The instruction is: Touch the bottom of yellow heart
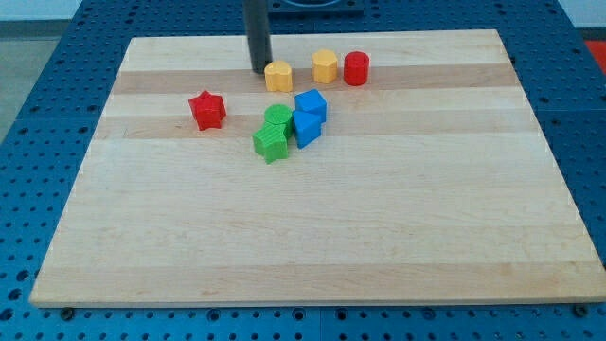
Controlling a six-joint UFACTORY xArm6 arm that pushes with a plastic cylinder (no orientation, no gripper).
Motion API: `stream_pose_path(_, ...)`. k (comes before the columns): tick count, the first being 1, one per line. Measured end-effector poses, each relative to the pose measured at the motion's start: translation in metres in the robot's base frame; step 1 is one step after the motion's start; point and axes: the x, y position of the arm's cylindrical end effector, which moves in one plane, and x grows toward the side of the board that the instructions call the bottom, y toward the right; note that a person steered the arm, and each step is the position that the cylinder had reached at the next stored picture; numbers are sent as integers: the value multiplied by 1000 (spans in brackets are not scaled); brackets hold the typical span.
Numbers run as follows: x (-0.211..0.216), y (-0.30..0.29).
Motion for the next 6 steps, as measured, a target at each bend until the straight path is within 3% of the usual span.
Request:
stream_pose_path(1,8,-20)
stream_pose_path(2,-16,24)
stream_pose_path(3,-5,7)
stream_pose_path(4,46,-13)
stream_pose_path(5,61,20)
stream_pose_path(6,43,53)
